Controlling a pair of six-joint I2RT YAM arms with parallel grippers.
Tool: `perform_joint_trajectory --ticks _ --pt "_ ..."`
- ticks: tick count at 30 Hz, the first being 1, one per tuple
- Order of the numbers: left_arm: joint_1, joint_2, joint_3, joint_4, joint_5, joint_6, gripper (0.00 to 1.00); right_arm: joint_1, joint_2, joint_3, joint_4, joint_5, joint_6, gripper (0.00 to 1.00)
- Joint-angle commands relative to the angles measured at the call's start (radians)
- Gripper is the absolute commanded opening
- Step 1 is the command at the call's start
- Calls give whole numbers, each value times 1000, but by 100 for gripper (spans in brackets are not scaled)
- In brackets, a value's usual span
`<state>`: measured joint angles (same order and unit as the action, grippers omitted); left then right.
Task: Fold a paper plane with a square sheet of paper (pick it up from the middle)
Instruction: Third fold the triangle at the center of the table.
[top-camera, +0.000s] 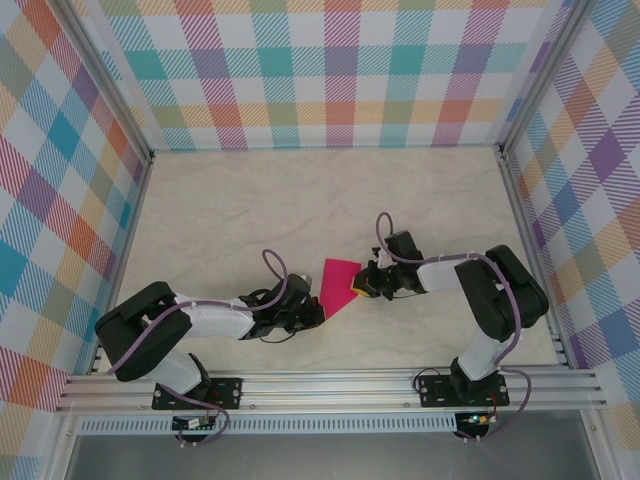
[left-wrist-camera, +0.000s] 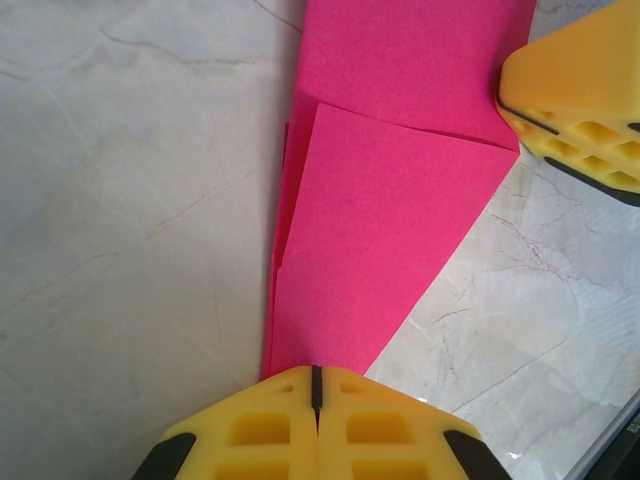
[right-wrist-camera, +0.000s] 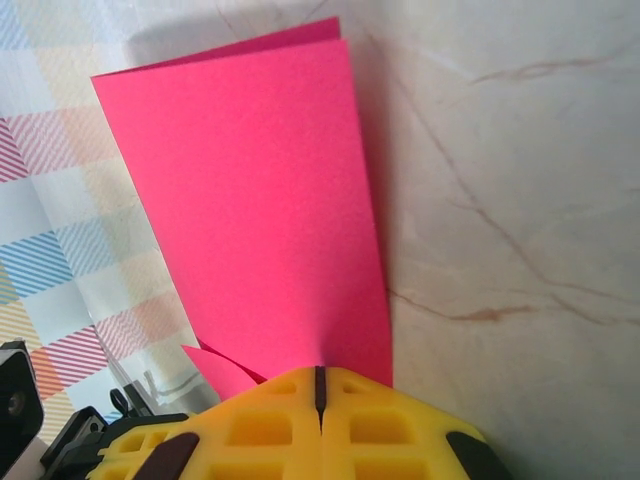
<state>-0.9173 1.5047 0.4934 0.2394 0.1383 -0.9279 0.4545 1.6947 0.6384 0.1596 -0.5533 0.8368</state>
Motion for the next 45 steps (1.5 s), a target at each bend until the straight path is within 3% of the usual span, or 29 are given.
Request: perform_joint_trajectory --ticks 1,6,14,22,29,34,45 --pt "-15 32 -42 -155 -7 1 2 -1 -83 -7 -18 -6 -25 1" --pt "-18 26 -38 -158 -16 1 3 69 -165 60 -142 28 -33 4" --pt "-25 28 -23 -170 -16 7 3 147 -11 72 -45 -17 36 0" --pt "-31 5 -1 -195 -12 26 4 153 68 86 -118 47 -4 0" --pt "-32 -72 -54 -254 -31 37 5 150 84 95 -155 76 -21 0" --pt "-32 -152 -113 -259 14 45 7 151 105 107 -145 55 -17 0" --pt "-30 -370 -61 -398 -77 66 10 153 88 90 -149 50 -2 0"
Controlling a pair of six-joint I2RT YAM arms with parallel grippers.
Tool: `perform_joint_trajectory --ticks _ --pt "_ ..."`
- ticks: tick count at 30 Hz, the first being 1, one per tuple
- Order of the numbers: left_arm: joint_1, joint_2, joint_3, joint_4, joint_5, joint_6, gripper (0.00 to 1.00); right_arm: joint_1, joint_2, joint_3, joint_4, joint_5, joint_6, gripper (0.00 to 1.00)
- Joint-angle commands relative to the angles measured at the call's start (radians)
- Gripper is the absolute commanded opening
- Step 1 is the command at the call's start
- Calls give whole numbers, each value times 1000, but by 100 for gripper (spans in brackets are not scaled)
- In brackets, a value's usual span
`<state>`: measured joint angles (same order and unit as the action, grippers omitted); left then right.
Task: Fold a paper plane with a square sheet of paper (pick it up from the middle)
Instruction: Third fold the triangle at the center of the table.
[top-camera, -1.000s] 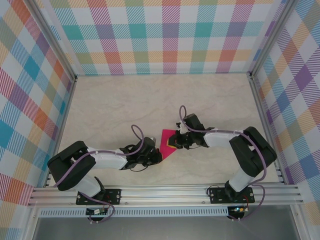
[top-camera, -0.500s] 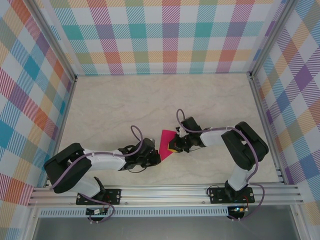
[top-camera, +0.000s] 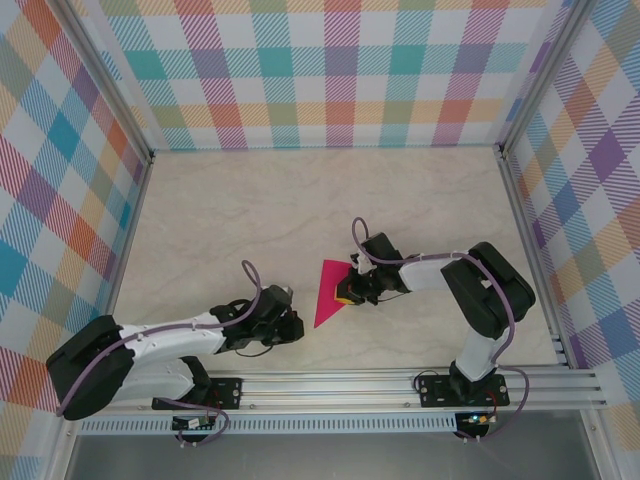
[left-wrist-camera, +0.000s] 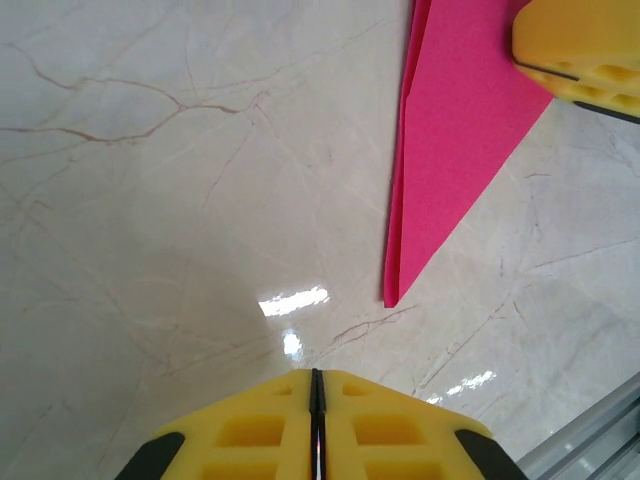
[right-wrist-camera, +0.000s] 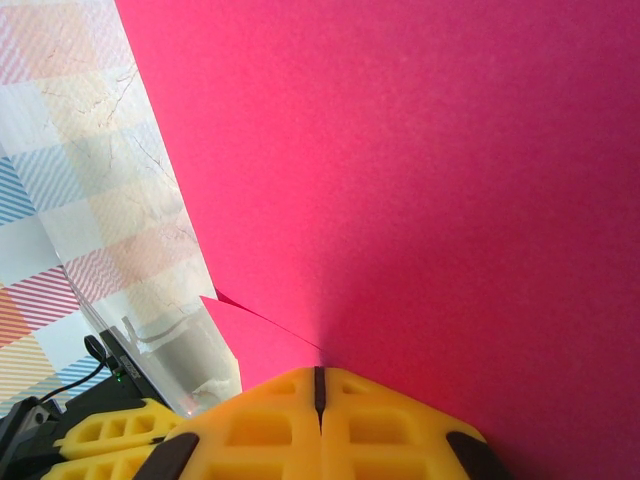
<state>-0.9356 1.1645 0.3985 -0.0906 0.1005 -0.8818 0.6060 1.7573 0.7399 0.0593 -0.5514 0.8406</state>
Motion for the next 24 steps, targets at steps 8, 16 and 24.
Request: perform_joint_trajectory --ticks 8,16,24 --pt "23 57 103 91 51 21 11 1 24 -9 -78 60 -6 0" --pt "35 241 174 240 131 9 10 0 15 8 -104 62 -26 0" --pt "44 360 145 331 158 -38 7 0 16 27 -116 49 -37 0"
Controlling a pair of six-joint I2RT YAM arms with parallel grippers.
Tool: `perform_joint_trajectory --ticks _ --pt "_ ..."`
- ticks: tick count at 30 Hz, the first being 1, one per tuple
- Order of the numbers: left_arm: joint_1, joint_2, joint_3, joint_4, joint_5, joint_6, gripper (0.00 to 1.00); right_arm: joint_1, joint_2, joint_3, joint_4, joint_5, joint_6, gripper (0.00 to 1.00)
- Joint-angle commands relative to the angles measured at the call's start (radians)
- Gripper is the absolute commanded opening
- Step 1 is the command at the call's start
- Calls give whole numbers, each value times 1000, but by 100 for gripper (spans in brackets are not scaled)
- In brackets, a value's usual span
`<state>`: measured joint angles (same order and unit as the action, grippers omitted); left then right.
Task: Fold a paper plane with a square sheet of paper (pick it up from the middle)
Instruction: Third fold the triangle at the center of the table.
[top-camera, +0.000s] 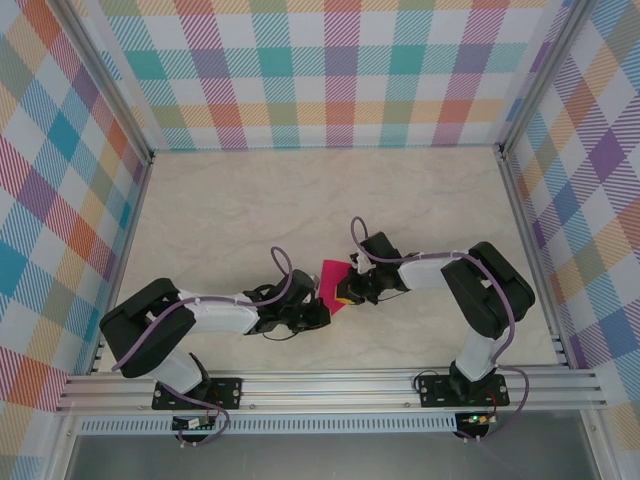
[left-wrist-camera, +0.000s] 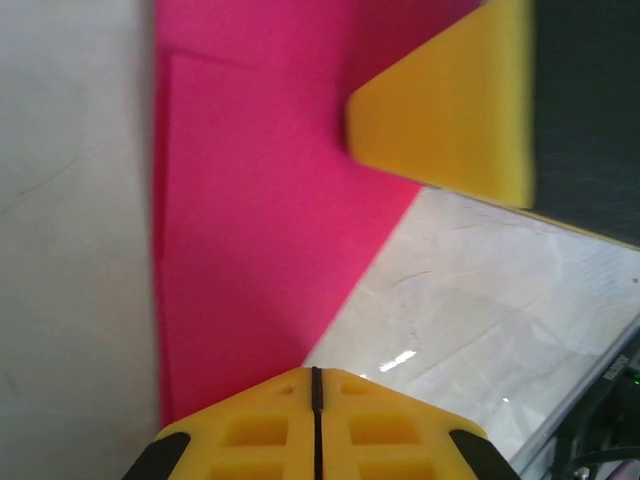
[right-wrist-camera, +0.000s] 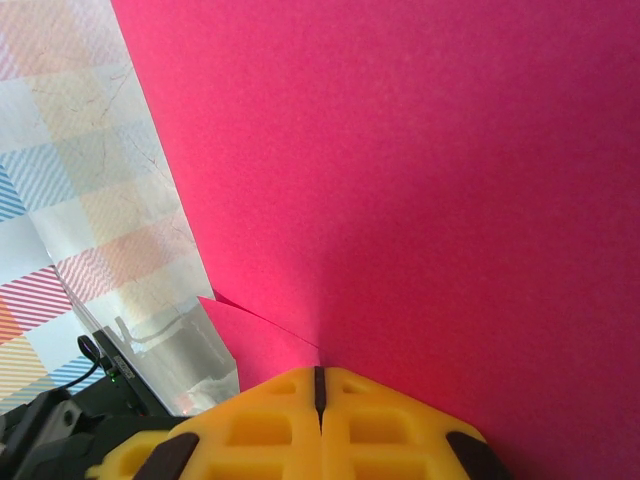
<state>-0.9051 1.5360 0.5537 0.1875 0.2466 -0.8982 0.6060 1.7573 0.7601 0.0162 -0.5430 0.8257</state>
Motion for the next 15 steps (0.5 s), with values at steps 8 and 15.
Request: perform_joint_trajectory --ticks 8,15 --pt "19 -98 12 -117 -42 5 6 0 2 -2 -58 44 -6 0" --pt "21 -209 -55 -103 -58 6 8 0 -7 -37 -7 45 24 0"
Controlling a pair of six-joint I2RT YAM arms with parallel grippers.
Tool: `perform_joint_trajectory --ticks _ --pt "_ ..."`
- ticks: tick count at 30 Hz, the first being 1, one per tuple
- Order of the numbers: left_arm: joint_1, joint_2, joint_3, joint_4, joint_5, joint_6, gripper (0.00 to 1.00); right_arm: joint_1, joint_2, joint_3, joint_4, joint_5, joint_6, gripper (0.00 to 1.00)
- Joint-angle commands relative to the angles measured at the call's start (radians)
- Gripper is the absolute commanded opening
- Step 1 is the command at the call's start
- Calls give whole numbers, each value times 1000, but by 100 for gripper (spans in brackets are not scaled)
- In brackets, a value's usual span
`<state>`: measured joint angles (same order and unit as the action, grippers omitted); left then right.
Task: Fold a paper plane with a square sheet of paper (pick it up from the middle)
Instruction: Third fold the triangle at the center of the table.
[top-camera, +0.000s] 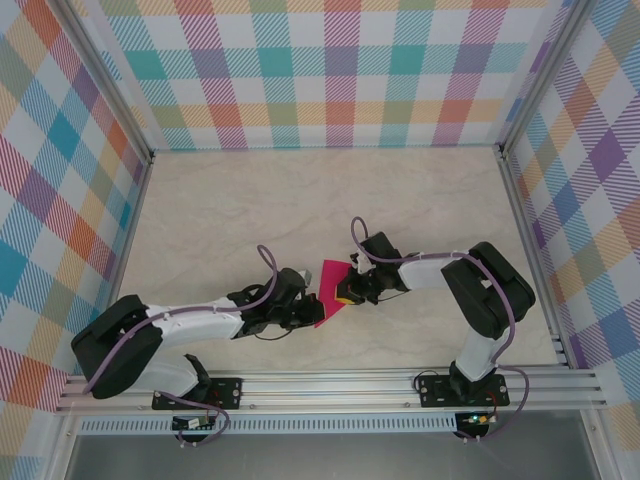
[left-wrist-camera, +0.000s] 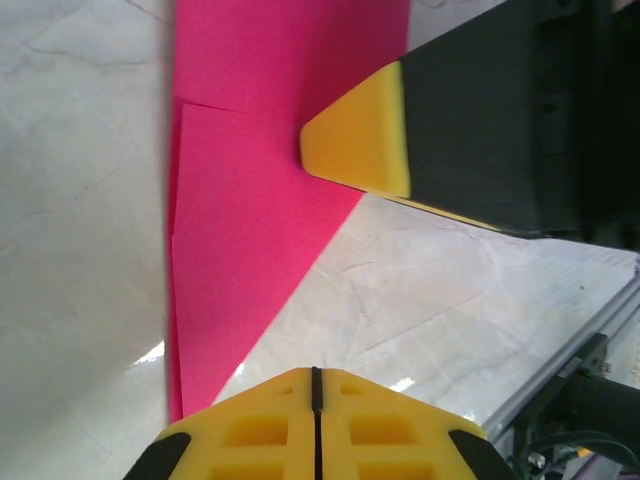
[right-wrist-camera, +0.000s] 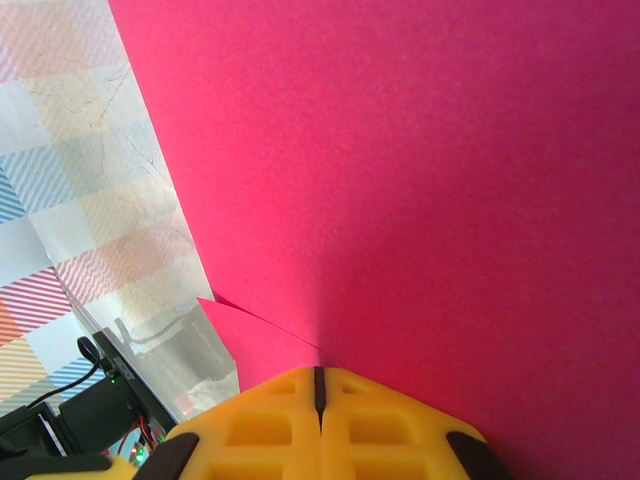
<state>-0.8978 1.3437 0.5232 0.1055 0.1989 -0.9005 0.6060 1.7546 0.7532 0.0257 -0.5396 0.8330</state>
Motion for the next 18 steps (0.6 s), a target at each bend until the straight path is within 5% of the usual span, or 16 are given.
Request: perform_joint_trajectory --ticks 1,7,18 --pt "14 -16 -29 9 10 16 8 0 -3 -28 -17 42 17 0" --pt "12 85 -10 104 100 23 9 0 -5 -29 -23 45 10 0" --pt "16 165 -55 50 -32 -32 4 0 -10 -43 -26 42 -1 0"
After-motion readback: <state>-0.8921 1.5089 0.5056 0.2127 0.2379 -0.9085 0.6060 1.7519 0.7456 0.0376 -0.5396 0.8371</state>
